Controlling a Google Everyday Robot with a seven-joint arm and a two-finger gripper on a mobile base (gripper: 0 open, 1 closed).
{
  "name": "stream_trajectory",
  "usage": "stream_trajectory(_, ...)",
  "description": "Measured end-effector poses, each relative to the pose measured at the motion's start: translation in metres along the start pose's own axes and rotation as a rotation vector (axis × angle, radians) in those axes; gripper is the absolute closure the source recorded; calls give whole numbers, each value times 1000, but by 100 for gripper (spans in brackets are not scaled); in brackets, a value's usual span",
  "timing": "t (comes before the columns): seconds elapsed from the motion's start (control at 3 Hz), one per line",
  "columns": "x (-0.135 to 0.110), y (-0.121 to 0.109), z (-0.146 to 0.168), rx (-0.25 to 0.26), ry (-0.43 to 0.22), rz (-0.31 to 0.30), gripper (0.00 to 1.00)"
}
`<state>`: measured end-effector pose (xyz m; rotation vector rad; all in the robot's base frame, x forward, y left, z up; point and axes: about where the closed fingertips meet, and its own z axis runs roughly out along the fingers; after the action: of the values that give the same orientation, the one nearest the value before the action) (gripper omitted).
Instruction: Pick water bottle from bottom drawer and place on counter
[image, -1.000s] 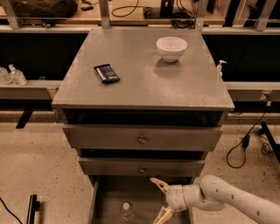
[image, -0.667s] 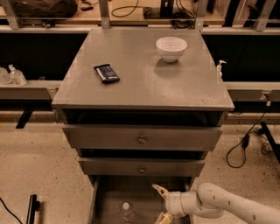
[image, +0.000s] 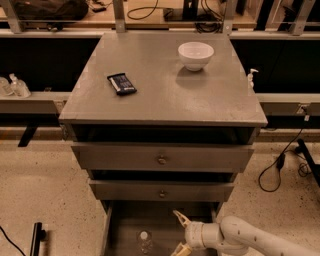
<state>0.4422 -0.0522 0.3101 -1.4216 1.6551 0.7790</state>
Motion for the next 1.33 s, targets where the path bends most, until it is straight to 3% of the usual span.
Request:
stream_trajectory(0.33,13,-13,40,44,-64,-7,0)
stream_trajectory(1.33,18,-11,103,21,-167,18,0)
